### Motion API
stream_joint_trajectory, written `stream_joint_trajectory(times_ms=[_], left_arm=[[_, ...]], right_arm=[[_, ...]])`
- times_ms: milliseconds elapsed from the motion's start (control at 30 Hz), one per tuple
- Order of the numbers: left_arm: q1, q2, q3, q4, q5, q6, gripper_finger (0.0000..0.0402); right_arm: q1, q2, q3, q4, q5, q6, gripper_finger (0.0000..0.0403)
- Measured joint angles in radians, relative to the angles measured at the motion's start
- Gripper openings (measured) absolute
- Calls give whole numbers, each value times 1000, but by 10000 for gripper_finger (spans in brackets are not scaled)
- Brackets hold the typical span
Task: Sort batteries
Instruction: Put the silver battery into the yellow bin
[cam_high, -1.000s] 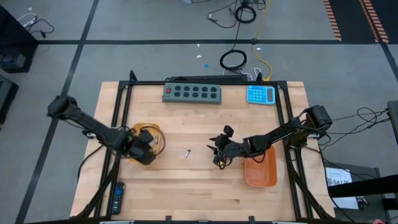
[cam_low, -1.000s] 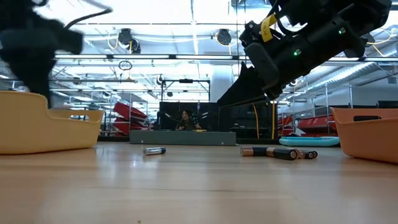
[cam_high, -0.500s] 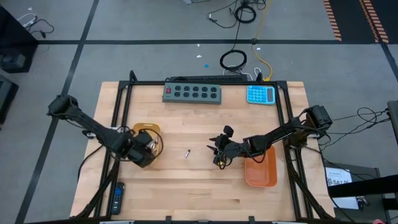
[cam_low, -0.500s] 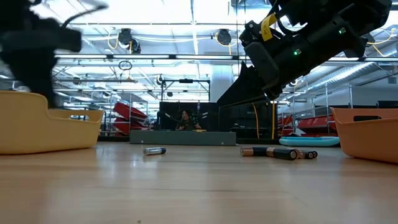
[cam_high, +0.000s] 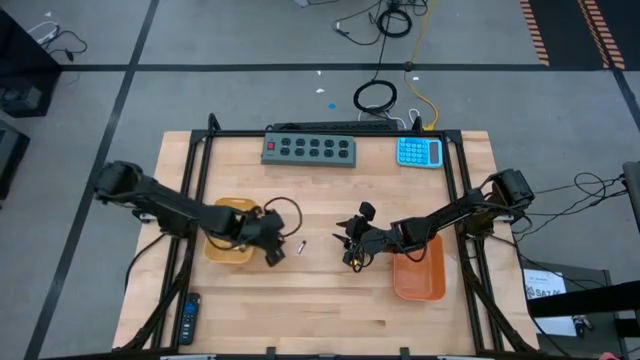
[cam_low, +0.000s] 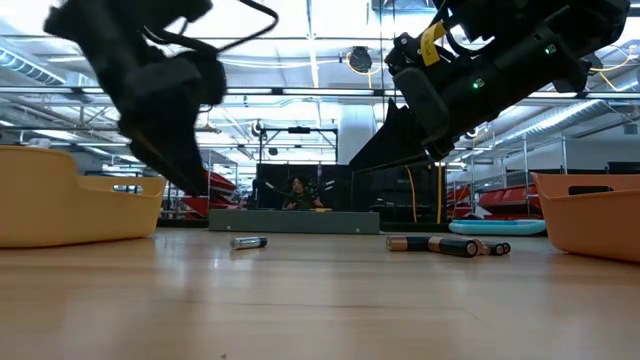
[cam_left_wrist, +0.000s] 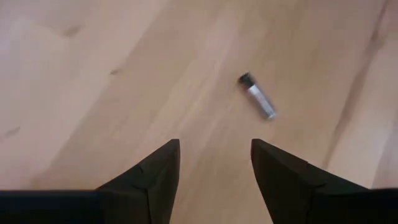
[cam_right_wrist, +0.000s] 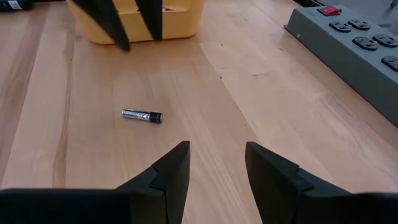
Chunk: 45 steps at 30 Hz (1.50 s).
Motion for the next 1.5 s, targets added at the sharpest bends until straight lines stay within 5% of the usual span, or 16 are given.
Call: stream_joint_trajectory(times_ms=[533,800,900,1100,1300,1500], left_arm=[[25,344,227,66,63,97,207],[31,420,269,7,59,122,203],[33,433,270,-12,56,149,169],[36,435,269,-31,55,172,26],[34,432,268,-35,58,181,23],[-2,277,255,-159,30,187,23]], right_arm=[[1,0,0,0,-2,-5,146],[1,0,0,-16,-3,-1,146],[1,0,0,-18,-3,1,146],[1,0,0,-18,-3,5,146],[1,0,0,-20,-3,6,146],[1,0,0,-27,0,14,146]])
